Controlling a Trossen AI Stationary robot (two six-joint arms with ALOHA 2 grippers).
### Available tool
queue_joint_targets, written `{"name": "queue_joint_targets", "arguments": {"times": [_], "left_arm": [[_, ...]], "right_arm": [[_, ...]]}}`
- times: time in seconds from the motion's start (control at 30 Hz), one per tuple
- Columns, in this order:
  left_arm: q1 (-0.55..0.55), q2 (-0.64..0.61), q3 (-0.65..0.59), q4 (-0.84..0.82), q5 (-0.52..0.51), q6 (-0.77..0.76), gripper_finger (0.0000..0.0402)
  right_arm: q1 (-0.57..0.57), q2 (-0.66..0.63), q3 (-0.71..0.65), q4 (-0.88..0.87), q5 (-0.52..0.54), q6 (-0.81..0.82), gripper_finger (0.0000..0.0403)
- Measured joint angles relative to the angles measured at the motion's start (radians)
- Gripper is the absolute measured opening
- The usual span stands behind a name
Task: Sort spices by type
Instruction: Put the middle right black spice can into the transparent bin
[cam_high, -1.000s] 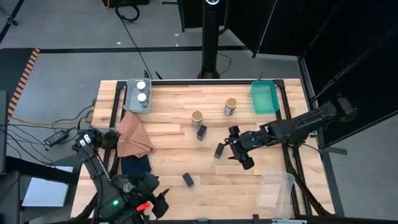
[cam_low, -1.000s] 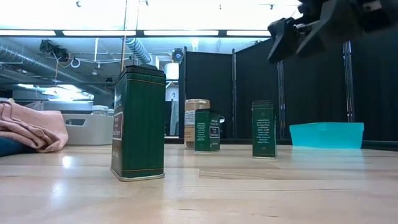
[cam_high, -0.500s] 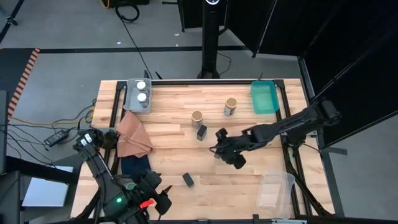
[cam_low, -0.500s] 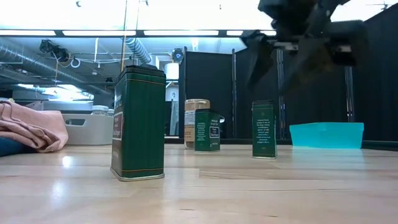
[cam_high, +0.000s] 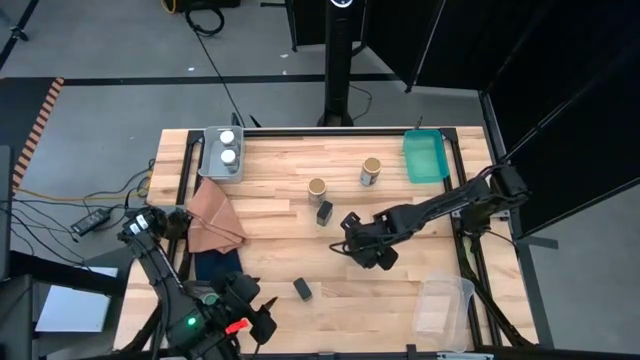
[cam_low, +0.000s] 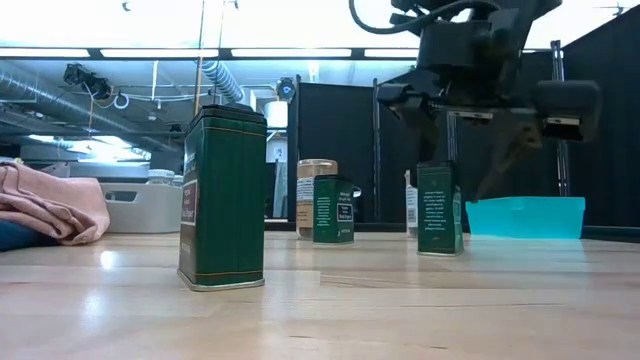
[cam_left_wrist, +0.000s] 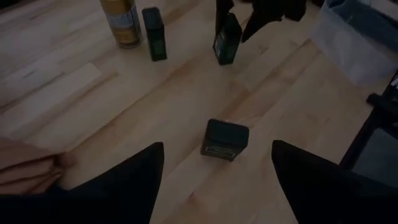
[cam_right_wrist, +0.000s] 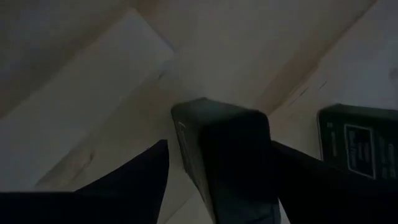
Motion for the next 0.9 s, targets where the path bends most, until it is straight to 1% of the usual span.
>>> {"name": "queue_joint_targets", "arguments": {"times": [0.07,0.17,0.37,0.7,0.9], "left_arm": [[0.002,0.000,0.000,0.000,-0.008,0.000,0.0302],[0.008,0.000,0.000,0.000,-0.015,0.001,0.0302],[0.026,0.000,-0.010,0.000,-0.028,0.022,0.0302],[0.049,0.000,-0.014,0.000,-0.030,0.066,0.0302],[0.069,0.000,-0.014,0.000,-0.039,0.087,0.0302]], "right_arm": [[-0.005,0.004,0.000,-0.011,0.007,-0.001,0.0257],[-0.013,0.007,0.000,-0.011,0.009,-0.001,0.0223],[-0.020,0.010,0.000,-0.006,0.016,0.043,0.0130],[-0.019,-0.016,-0.002,-0.007,0.030,0.198,0.0129],[-0.019,-0.123,-0.002,-0.031,0.030,0.300,0.0129]]}}
